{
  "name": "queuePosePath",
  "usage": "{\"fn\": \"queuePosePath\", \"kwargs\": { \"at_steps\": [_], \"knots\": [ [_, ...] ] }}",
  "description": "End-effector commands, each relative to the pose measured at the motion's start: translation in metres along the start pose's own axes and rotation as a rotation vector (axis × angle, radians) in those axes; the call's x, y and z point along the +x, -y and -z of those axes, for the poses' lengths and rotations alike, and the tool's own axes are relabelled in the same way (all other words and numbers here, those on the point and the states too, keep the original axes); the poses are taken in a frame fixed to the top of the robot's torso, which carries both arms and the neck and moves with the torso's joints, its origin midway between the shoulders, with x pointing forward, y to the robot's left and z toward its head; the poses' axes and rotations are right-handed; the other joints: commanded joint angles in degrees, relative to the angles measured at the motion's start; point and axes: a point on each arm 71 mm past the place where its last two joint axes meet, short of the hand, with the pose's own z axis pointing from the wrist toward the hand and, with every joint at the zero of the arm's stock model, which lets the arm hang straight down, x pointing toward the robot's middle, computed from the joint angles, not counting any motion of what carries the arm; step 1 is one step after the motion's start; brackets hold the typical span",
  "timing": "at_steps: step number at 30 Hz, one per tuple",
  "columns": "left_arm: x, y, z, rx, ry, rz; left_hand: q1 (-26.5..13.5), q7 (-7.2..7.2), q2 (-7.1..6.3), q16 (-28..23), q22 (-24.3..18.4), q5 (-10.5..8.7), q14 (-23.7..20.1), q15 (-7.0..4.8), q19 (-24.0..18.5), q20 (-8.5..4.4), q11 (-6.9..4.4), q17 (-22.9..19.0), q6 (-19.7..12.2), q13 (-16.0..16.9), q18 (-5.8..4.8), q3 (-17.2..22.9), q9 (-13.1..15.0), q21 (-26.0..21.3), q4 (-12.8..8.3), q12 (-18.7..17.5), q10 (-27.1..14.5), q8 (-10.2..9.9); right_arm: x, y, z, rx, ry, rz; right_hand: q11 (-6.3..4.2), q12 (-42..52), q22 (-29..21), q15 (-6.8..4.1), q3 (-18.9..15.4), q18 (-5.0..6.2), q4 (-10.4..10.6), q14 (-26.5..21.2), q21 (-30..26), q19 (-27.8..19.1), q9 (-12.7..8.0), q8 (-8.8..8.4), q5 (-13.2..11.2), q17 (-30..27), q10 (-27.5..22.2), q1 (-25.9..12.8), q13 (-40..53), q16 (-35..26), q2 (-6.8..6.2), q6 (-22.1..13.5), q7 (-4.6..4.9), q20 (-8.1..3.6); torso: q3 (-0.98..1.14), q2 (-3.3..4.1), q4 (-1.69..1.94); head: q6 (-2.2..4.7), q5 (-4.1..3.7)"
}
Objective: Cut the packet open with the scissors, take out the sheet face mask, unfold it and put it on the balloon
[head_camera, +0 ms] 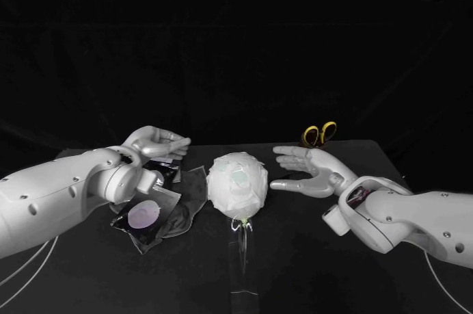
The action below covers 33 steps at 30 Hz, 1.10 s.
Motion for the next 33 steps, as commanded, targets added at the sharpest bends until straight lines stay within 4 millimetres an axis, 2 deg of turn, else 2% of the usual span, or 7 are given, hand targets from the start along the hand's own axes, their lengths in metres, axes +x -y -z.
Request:
{"fn": "queuePosePath", "kwargs": {
  "at_steps": [1,6,14,16,19,23,33],
  "knots": [
    [0.000,-0.002,0.015,0.039,0.030,0.061,1.0,-0.42,-0.08,3.9,2.3,0.03,5.9,-1.63,7.9,-1.65,-0.94,1.9,0.9,0.1,2.75,0.0,-0.1,5.0,-0.5,0.8,1.2,0.1,-0.002,0.005,0.005,0.036,-0.012,-0.073,-1.15,3.8,3.3,-2.03,1.1,2.58,-0.2,12.1,3.8,9.3,3.3,5.23,0.4,2.3,13.6,0.5,1.4,5.0,3.64,11.7,8.00,-0.22,0.02,-0.06,0.08,-0.44,-0.41],
    [0.005,-0.021,0.041,-0.001,0.003,0.075,1.2,-1.06,-0.74,12.1,5.3,0.22,14.6,-4.15,15.0,-5.02,-2.31,6.3,1.6,0.3,3.38,-0.6,-0.2,11.2,-0.6,1.7,3.3,0.3,-0.004,0.017,0.013,0.095,-0.010,-0.062,-4.26,6.4,4.2,-5.34,2.1,4.93,-0.7,22.8,7.6,17.6,4.4,8.13,0.0,4.4,22.1,2.8,1.7,10.1,6.26,19.2,5.44,-1.03,0.07,-0.10,0.14,-1.03,-0.87],
    [0.025,-0.044,0.068,-0.056,-0.055,0.091,-0.7,-2.63,-2.08,28.6,11.3,0.32,21.7,-6.93,20.7,-8.66,-4.50,16.8,1.9,2.0,3.22,-3.3,-0.2,21.2,0.3,6.1,9.7,0.8,0.002,0.031,0.024,0.175,-0.011,-0.018,-10.03,9.2,6.6,-12.03,1.3,4.76,0.2,40.3,14.9,31.8,3.9,8.64,-0.3,9.8,37.6,3.6,3.0,18.9,6.29,26.1,0.38,-7.68,-0.01,-0.15,0.07,-1.82,-1.84],
    [0.031,-0.048,0.072,-0.069,-0.072,0.085,-0.6,-3.68,-2.35,40.8,14.8,0.17,23.7,-8.07,21.6,-9.78,-5.06,27.5,1.8,4.5,3.09,-4.8,0.1,26.4,0.1,10.2,12.2,1.5,0.006,0.034,0.025,0.195,-0.008,-0.013,-11.89,11.9,8.3,-14.20,0.3,4.71,0.2,46.7,18.3,36.5,3.6,8.28,-0.2,13.7,43.3,2.8,5.6,25.3,5.75,27.9,-0.99,-9.92,0.02,-0.07,0.13,-1.96,-2.21],
    [0.037,-0.053,0.075,-0.083,-0.089,0.078,-0.9,-3.67,-1.45,55.3,24.3,0.49,25.3,-8.34,23.0,-10.49,-6.21,43.5,1.4,9.1,2.15,-6.8,0.6,36.6,0.2,16.3,10.8,2.7,0.011,0.036,0.025,0.207,0.004,-0.010,-12.68,15.5,9.9,-15.27,-0.6,4.59,0.0,49.2,20.9,38.9,3.3,7.66,-0.4,18.0,46.5,2.5,9.0,31.7,5.19,28.7,-1.73,-11.18,0.12,-0.01,0.08,-2.07,-2.41],
    [0.043,-0.056,0.077,-0.094,-0.105,0.074,-0.7,-3.72,-0.96,62.3,34.7,0.24,25.9,-8.18,22.6,-10.54,-6.28,51.7,0.5,15.5,1.08,-9.1,1.0,46.1,0.4,25.0,8.2,4.0,0.016,0.036,0.023,0.211,0.029,-0.009,-12.96,47.2,17.3,-15.79,-2.1,4.05,-0.5,50.7,29.6,38.9,2.4,5.37,-0.7,52.7,46.0,2.5,44.3,63.3,5.65,30.1,-2.27,-12.29,0.12,0.08,0.11,-2.26,-2.86],
    [0.056,-0.056,0.078,-0.099,-0.141,0.061,0.2,-3.74,1.33,71.2,51.4,0.17,30.0,-8.06,24.7,-9.97,-6.13,63.5,-1.5,29.6,-0.58,-14.2,1.4,60.8,0.5,44.4,0.1,6.6,0.030,0.027,0.018,0.166,0.051,-0.014,-12.24,75.0,37.1,-14.91,-4.4,1.90,-0.7,55.1,49.0,42.5,2.3,3.81,-0.1,73.9,51.2,2.4,75.9,76.9,6.13,30.8,-1.40,-11.75,0.11,0.10,0.04,-3.01,-3.65]
  ]
}}
